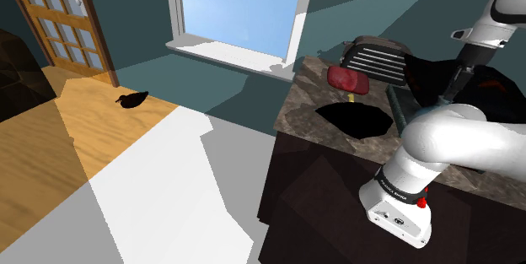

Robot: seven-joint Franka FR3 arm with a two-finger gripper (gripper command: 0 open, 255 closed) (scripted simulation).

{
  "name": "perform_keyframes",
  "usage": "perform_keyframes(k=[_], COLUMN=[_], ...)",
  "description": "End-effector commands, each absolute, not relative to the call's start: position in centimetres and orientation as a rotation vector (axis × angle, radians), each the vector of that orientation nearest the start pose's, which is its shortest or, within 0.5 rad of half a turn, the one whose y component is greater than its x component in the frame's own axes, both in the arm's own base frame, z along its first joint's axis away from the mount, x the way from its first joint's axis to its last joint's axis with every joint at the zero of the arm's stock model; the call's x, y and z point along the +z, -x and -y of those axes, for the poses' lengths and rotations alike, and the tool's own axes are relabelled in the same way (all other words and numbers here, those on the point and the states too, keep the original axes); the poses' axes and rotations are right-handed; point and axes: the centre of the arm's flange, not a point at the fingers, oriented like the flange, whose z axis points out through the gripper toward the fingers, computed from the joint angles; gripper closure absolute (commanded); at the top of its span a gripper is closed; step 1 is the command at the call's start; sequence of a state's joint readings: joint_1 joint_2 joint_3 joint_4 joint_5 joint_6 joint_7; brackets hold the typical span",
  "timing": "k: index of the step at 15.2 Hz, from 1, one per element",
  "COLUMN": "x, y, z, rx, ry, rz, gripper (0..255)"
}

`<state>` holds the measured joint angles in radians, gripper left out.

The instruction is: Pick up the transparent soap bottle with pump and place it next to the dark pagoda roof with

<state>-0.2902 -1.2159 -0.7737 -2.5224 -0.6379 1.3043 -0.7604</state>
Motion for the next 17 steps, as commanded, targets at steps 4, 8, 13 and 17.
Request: perform_keyframes(k=[4, 8, 13, 17], x=[45.5, 43.4, 42.0, 42.0], y=[-2.9, -2.9, -2.9, -2.9], z=[29.9, 29.9, 29.9, 29.9], rx=[0.096, 0.096, 0.096, 0.096], ry=[2.972, 2.972, 2.972, 2.972], rz=[0.097, 0.097, 0.097, 0.097], gripper=[255, 255, 255, 255])
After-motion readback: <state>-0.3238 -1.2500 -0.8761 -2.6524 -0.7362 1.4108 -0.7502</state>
